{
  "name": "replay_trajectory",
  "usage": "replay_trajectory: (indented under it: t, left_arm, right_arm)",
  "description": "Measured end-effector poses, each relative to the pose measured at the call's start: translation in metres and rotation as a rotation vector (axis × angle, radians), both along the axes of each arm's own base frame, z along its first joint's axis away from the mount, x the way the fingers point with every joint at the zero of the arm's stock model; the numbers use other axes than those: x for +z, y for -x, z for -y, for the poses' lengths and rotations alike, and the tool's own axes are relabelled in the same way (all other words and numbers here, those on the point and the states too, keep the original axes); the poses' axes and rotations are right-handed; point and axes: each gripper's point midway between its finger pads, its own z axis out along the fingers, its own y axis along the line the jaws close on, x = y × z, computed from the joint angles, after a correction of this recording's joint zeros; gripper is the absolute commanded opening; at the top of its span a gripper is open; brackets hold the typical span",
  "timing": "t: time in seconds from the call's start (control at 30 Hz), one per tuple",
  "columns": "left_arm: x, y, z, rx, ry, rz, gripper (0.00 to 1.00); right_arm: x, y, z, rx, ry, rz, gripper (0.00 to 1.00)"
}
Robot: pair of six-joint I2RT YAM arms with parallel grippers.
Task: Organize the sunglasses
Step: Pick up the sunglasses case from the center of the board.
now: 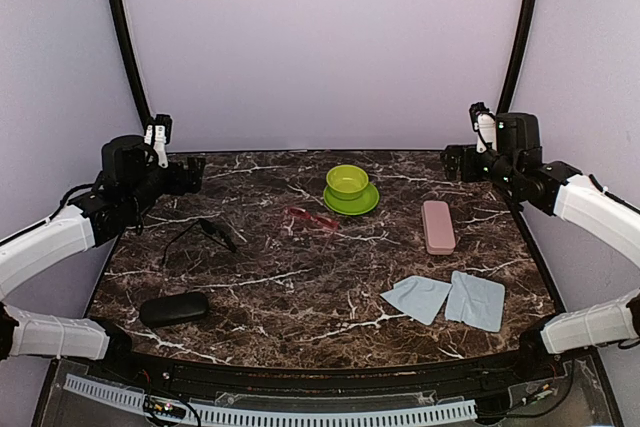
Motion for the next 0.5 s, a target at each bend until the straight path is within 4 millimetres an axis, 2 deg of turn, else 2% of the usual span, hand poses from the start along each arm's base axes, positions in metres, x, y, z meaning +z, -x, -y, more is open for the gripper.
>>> replay_trajectory:
  t: [0.5]
  left_arm:
    - [-0.0003,-0.0001,-0.0015,0.011,0.007,-0.002,0.98]
  right_arm:
    - [-0.0054,-0.0019,0.0051,-0.032,0.024,-0.03,1.0]
